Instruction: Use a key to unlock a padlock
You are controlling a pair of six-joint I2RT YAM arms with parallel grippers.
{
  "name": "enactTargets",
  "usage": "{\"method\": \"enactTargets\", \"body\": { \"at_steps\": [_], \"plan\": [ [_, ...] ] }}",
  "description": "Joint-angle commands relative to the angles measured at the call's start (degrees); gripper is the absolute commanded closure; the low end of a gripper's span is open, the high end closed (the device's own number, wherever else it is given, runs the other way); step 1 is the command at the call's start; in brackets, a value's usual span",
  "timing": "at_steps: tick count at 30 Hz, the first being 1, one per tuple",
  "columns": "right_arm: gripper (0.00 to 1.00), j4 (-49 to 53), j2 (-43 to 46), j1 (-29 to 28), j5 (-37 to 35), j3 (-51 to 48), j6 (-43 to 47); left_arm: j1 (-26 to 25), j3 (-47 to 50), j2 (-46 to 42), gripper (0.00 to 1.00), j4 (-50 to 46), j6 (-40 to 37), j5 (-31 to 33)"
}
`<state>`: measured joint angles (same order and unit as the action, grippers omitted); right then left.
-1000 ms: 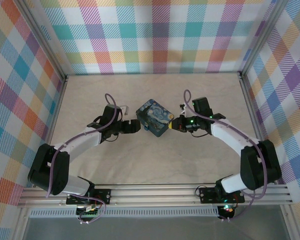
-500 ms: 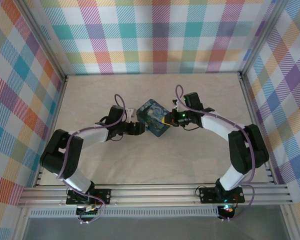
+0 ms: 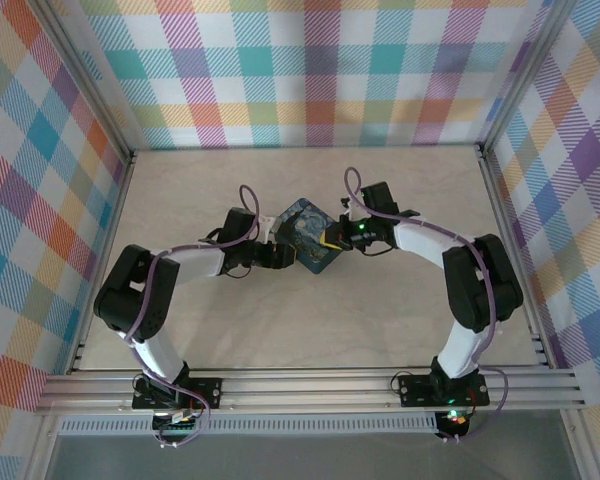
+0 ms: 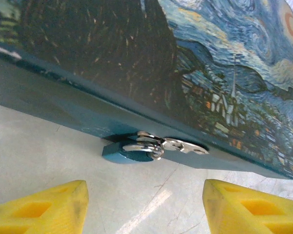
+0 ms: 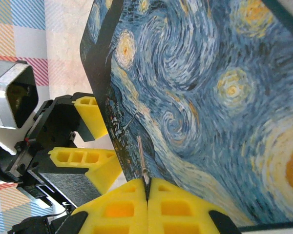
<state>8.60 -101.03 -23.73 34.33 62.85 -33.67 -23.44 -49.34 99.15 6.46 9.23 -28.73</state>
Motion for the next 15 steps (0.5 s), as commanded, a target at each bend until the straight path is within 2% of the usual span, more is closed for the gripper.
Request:
{"method": "enactTargets", "body": {
  "at_steps": [1,15],
  "plan": [
    [1.0,0.76,-1.62,-0.53,-0.54,1.92,0.51,0.68,-2.11,1.77,0.39,1.63,-1.83,-2.03],
    [1.0,3.81,-3.12,-0.47,-2.41,0.88,2.11,0.59,-4.71,6.39,0.47,2.15,-4.66,-2.04]
  ]
}}
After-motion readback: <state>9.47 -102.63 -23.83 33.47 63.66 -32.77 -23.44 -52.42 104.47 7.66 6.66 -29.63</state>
